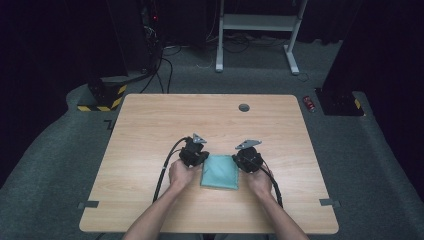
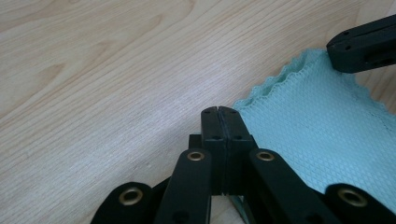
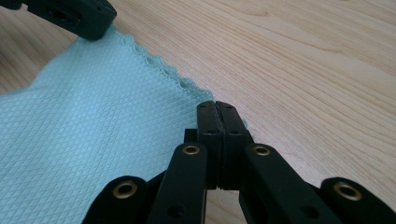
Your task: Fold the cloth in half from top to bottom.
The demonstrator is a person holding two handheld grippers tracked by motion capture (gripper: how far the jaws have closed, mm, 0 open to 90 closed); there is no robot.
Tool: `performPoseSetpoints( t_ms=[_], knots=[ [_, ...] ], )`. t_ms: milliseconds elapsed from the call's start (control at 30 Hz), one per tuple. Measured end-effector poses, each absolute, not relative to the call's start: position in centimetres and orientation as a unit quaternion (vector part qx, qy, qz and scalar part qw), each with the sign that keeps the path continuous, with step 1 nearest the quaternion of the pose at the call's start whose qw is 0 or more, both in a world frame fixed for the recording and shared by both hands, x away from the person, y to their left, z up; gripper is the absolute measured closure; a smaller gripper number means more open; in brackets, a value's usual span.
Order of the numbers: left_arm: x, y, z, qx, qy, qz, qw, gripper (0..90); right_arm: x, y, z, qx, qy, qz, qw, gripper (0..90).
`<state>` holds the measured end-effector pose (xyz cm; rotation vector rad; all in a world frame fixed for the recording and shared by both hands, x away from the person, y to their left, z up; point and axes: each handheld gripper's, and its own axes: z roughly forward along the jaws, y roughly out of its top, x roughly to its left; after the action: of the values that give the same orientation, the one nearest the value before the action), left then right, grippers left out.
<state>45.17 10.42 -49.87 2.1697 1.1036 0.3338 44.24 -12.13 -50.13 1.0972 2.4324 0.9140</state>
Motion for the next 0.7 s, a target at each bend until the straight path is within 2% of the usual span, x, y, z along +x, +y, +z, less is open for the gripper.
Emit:
performPoseSetpoints(
  t_ms=[167, 233, 400, 600, 700],
  knots=[
    [45.5, 10.0, -50.7, 0.832, 0.433, 0.129, 0.323, 86.9, 44.8, -11.8, -50.9, 0.391, 0.853, 0.308, 0.157, 87.1],
    [45.4, 10.1, -50.6, 0.827, 0.437, 0.132, 0.328, 73.2, 44.7, -11.9, -50.9, 0.398, 0.849, 0.308, 0.159, 76.0],
    [43.7, 10.4, -49.3, 0.819, 0.425, 0.141, 0.359, 61.1, 43.6, -12.8, -50.1, 0.403, 0.837, 0.331, 0.168, 72.3],
    [41.1, 10.6, -49.4, 0.827, 0.406, 0.133, 0.367, 57.4, 41.8, -12.8, -50.0, 0.379, 0.842, 0.351, 0.157, 73.3],
    [40.1, 10.7, -50.2, 0.837, 0.395, 0.138, 0.352, 57.0, 41.2, -12.5, -50.4, 0.372, 0.846, 0.35, 0.151, 73.2]
  ],
)
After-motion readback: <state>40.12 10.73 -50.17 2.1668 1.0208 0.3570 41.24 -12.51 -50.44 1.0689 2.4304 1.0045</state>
